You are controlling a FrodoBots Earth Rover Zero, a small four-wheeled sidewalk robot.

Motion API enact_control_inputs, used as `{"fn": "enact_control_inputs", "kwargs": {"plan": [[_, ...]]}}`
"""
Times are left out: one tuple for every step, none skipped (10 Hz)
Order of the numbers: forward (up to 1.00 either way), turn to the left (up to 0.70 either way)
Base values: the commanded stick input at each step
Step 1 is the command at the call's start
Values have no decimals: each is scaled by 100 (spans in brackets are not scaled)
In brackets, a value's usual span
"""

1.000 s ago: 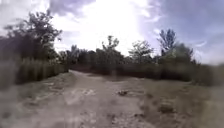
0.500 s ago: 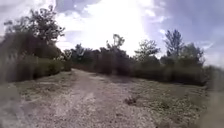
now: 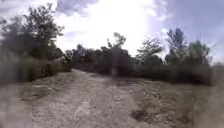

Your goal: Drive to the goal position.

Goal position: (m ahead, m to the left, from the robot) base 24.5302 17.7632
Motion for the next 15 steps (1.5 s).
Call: {"fn": "enact_control_inputs", "kwargs": {"plan": [[100, 16], [100, 40], [100, 27], [100, 5], [100, 0], [100, 0], [100, 0], [100, 0], [100, 0], [100, 0], [100, 0], [100, 0], [100, 0], [100, 0], [100, 0]]}}
